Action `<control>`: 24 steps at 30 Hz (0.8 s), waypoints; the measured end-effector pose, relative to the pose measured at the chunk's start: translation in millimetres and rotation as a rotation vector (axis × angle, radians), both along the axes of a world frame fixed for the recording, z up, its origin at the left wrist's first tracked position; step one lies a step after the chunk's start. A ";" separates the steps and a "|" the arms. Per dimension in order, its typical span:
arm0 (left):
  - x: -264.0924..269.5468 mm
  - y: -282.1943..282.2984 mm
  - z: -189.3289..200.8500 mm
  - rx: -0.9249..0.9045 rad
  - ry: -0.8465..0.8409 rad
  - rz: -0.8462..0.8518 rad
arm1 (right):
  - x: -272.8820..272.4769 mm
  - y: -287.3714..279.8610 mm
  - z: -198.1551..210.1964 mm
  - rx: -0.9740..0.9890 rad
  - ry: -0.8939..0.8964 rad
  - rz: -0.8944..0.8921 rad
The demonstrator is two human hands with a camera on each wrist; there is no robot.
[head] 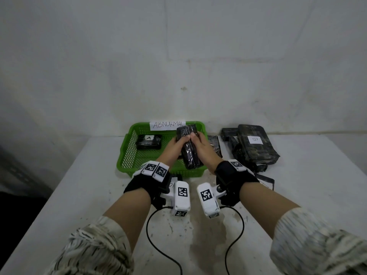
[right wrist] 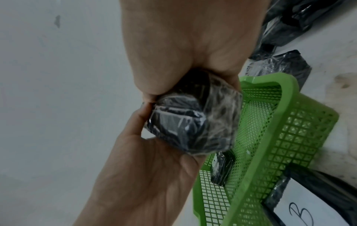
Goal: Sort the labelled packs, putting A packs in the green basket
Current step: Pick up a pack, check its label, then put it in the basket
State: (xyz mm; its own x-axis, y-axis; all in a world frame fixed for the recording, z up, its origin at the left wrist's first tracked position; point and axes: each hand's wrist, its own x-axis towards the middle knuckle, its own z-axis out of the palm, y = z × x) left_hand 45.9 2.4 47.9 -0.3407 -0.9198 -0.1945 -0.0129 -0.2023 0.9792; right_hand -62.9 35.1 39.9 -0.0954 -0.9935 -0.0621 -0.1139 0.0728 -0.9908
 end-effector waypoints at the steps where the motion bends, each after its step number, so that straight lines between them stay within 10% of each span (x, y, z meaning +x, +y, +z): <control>1: 0.0 0.1 0.0 0.000 0.006 -0.004 | -0.6 0.4 0.5 -0.009 0.009 -0.009; 24: 3.4 -2.6 -4.7 0.011 -0.043 0.063 | -11.1 7.3 -9.9 0.171 -0.240 0.105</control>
State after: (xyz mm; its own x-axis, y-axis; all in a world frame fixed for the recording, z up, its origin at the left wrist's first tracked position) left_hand 49.3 -0.3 43.2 -0.2734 -0.9369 -0.2178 -0.0421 -0.2146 0.9758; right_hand -74.0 42.4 30.0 0.0443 -0.9705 -0.2371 0.1059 0.2406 -0.9648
